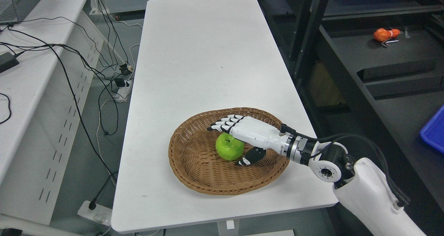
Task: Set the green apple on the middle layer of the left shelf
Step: 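Lower the right hand over the green apple and close fingers around it, then lift the green apple out of the basket with the right hand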
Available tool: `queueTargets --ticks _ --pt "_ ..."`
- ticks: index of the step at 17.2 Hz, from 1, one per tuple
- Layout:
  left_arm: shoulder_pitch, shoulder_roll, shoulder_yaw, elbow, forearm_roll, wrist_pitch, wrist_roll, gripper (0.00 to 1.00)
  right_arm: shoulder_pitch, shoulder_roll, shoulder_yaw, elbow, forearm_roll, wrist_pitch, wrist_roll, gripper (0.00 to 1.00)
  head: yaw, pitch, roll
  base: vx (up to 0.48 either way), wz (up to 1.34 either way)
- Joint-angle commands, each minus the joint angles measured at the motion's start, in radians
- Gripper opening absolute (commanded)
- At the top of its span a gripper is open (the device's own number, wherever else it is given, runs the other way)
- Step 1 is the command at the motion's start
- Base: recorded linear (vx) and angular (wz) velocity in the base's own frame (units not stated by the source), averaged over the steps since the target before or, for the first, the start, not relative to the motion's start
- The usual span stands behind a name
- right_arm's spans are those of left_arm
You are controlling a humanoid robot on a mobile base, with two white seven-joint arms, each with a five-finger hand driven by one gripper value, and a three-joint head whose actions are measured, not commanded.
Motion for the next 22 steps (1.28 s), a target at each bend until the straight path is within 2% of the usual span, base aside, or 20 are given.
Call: queueTargets --ticks 1,9,12,15,17,18,19,20,22 --pt "0.000 0.017 0.000 0.001 0.000 0.000 0.000 1.00 -0.008 -0.088 0.076 0.032 -0.005 0.000 0.034 1.00 0.0000 0.000 0.000 0.052 0.02" --pt "0.000 0.017 0.000 -0.001 0.000 -0.002 0.000 1.00 -0.028 -0.084 0.076 0.032 -0.014 0.002 0.033 0.98 0.0000 0.000 0.000 0.018 0.01" --pt "0.000 0.017 0.000 -0.001 0.000 0.000 0.000 1.00 -0.028 -0.085 0.076 0.032 -0.010 -0.006 0.031 0.84 0.0000 0.000 0.000 0.000 0.00" --pt "0.000 0.017 0.000 -0.001 0.000 0.000 0.000 1.00 -0.026 -0.079 0.076 0.032 -0.010 -0.006 0.031 0.81 0.0000 0.000 0.000 -0.004 0.00" --pt "0.000 0.017 0.000 -0.001 0.000 0.000 0.000 1.00 -0.025 -0.074 0.075 0.032 -0.011 -0.006 0.026 0.67 0.0000 0.000 0.000 -0.006 0.00" --pt "0.000 0.017 0.000 -0.001 0.000 0.000 0.000 1.00 -0.023 -0.074 0.070 0.031 -0.013 -0.008 0.020 0.54 0.0000 0.000 0.000 -0.012 0.00" --pt "0.000 0.017 0.000 0.001 0.000 0.000 0.000 1.00 -0.022 -0.074 0.065 0.029 -0.011 -0.009 0.019 0.47 0.0000 0.000 0.000 0.000 0.00" --pt "0.000 0.017 0.000 -0.001 0.000 0.000 0.000 1.00 -0.019 -0.074 0.059 0.029 -0.011 -0.012 0.017 0.44 0.0000 0.000 0.000 0.000 0.00" --pt "0.000 0.017 0.000 -0.001 0.000 0.000 0.000 1.00 -0.012 -0.077 0.030 0.026 -0.011 -0.024 0.013 0.18 0.0000 0.000 0.000 0.000 0.00"
